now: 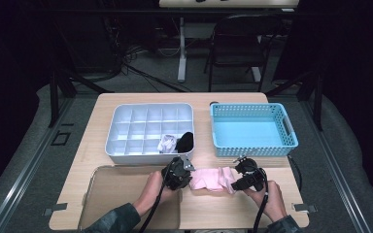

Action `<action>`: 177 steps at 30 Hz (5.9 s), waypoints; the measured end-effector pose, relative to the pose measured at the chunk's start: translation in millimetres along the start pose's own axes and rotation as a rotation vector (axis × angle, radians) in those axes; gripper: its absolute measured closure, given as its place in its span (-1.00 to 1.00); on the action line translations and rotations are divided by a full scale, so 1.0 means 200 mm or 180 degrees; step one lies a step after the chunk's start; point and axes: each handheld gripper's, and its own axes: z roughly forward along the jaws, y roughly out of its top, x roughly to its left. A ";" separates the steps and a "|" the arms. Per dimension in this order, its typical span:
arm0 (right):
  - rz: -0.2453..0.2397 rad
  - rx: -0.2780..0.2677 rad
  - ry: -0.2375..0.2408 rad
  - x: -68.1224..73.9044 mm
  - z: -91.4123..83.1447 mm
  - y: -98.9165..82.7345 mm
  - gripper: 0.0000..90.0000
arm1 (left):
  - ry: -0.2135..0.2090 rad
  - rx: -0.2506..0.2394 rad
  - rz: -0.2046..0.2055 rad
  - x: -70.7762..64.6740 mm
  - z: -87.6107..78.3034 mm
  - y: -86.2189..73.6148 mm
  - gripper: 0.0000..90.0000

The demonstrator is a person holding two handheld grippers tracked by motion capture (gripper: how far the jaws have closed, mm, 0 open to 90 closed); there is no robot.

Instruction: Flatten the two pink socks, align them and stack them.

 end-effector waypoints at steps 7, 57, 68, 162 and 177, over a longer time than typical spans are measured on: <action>-0.0504 -0.0213 0.0170 0.12 0.02 0.05 -0.03 | -0.0151 -0.0060 0.0039 -0.03 0.00 0.01 0.11; 0.0087 -0.0409 -0.0123 0.02 -0.07 0.01 0.88 | -0.0375 -0.0034 0.0445 -0.10 0.09 0.01 0.85; 0.0243 -0.0016 -0.0265 -0.06 -0.07 -0.02 0.89 | -0.0422 0.0023 0.0500 -0.09 0.08 0.01 0.85; -0.1192 -0.0282 0.0191 0.52 0.11 0.22 -0.01 | -0.0196 -0.0284 -0.0269 0.17 -0.21 -0.18 -0.75; -0.1165 -0.0175 0.0050 0.55 0.23 0.23 0.79 | -0.0263 -0.0218 -0.0245 0.17 -0.18 -0.17 -0.75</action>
